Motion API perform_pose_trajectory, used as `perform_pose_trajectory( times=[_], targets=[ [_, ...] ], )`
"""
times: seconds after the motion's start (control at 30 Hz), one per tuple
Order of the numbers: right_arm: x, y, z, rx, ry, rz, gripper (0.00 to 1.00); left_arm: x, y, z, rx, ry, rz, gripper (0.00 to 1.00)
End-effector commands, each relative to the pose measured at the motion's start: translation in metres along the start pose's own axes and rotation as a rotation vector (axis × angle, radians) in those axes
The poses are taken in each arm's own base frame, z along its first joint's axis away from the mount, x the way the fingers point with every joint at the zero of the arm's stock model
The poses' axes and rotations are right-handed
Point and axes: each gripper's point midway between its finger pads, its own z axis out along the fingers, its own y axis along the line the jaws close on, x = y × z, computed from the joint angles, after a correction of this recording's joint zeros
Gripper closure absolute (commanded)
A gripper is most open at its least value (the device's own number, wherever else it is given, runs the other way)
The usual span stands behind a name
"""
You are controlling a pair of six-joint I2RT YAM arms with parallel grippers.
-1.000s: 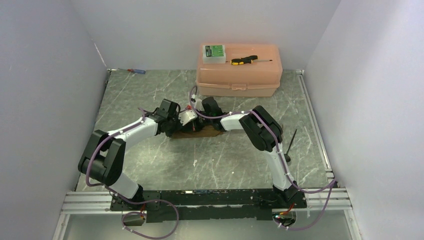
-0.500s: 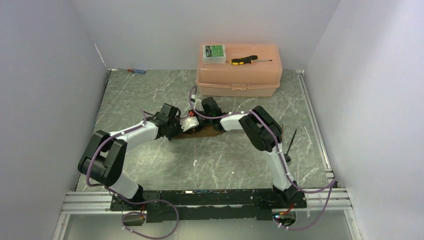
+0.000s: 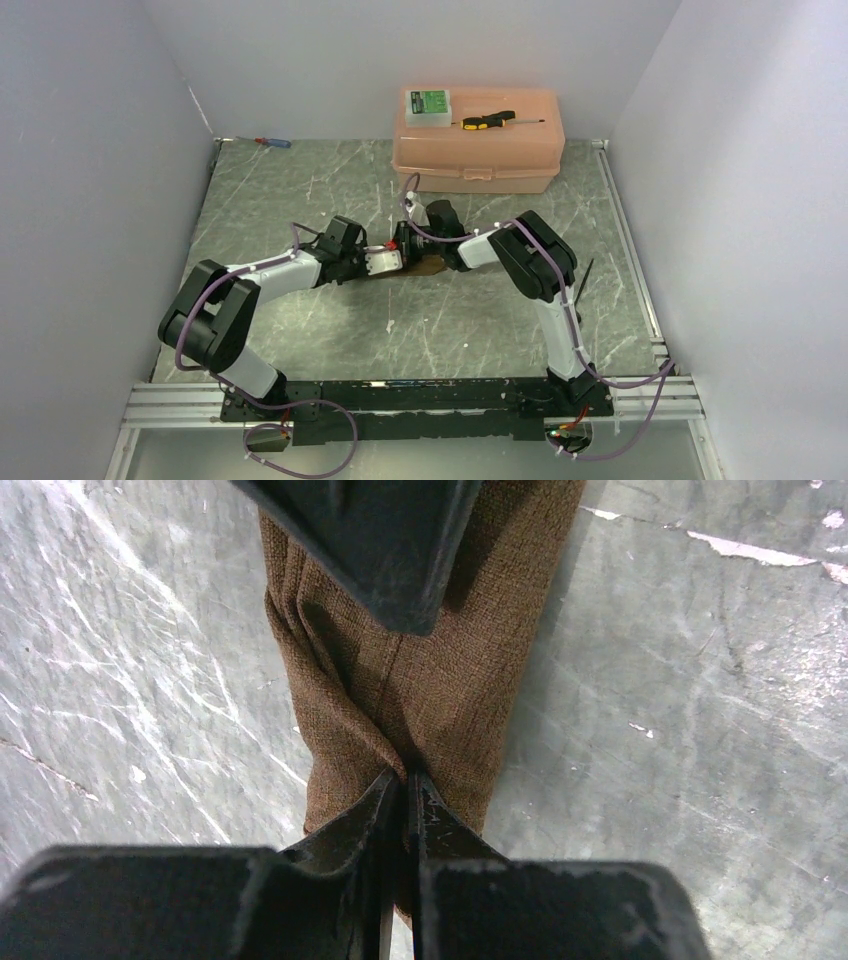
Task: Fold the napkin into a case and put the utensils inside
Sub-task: Grasp the top corner of the smaller rectangle folded napkin from the folded napkin.
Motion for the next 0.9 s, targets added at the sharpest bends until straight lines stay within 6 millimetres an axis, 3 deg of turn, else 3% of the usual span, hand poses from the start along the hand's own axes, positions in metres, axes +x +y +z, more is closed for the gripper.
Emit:
perform_pose_trajectory(
  times=[0.0, 0.1, 0.27, 0.47, 0.63, 0.77, 0.87],
  targets=[
    [-0.03, 0.041, 0.0, -0.126, -0.058, -0.072, 1.0, 0.031, -0.05, 0.013, 0.176, 0.09, -0.007, 0.88],
    [-0.045, 0.05, 0.005, -0.143, -0.078, -0.089, 1.0, 0.033, -0.051, 0.011, 0.179, 0.103, -0.013, 0.88],
    [-0.054, 0.048, 0.026, -0.141, -0.065, -0.084, 1.0, 0.032, -0.053, 0.009, 0.185, 0.106, -0.028, 0.89],
    [-0.032, 0.014, 0.049, -0.047, 0.035, -0.022, 1.0, 0.029, -0.048, 0.008, 0.162, 0.108, -0.045, 0.88],
    [0.0, -0.015, 0.049, 0.037, 0.103, -0.01, 1.0, 0.024, -0.045, 0.003, 0.162, 0.105, -0.084, 0.86],
    [0.001, -0.021, 0.048, 0.064, 0.1, -0.038, 1.0, 0.026, -0.052, 0.005, 0.177, 0.102, -0.057, 0.86],
    [-0.002, -0.025, 0.047, 0.093, 0.099, -0.063, 1.0, 0.024, -0.052, 0.001, 0.186, 0.11, -0.065, 0.76]
  ],
)
